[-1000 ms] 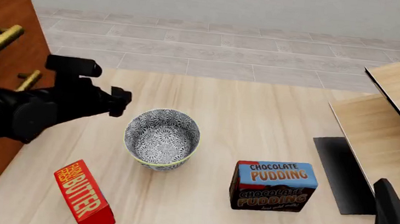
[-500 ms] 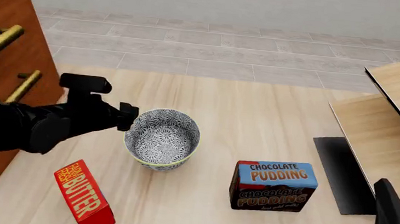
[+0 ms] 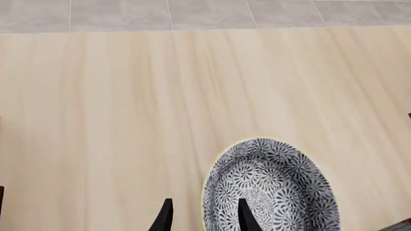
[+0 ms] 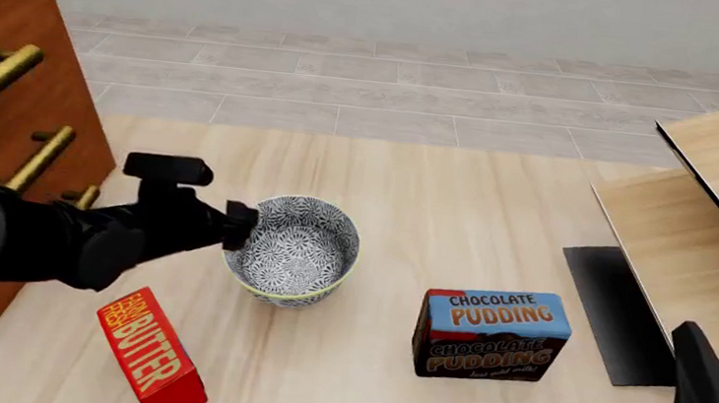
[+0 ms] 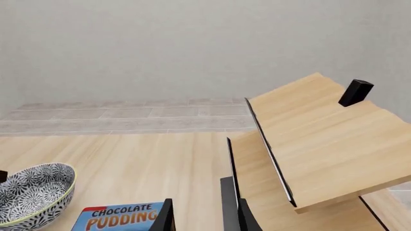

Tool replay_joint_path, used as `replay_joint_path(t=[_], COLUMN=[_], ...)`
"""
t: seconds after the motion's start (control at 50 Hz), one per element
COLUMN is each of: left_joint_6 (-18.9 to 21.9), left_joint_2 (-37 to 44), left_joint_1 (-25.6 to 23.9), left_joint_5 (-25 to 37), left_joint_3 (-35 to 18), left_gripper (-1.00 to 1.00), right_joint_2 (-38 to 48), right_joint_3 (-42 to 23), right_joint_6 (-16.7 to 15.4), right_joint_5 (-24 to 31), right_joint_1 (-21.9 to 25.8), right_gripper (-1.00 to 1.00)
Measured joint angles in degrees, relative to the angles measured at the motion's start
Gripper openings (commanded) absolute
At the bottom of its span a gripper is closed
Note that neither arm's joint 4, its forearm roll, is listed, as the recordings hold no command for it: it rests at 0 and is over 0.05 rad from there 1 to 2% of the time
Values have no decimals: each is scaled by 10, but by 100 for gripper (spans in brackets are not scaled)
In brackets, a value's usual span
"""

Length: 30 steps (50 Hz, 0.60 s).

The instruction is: Close the top drawer of the cabinet and put the bowl on top of it.

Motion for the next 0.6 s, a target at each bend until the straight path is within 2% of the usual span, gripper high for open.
replay_joint_path(t=[0.6], left_joint_6=[-25], left_joint_2=[58], left_joint_1=[-14], left_joint_5=[-52], left_joint_3=[12], left_gripper=[100], right_joint_2=[-2], right_joint_3=[0], right_joint_6=[4], right_joint_5=[1], right_joint_1=[-4], right_gripper=[100])
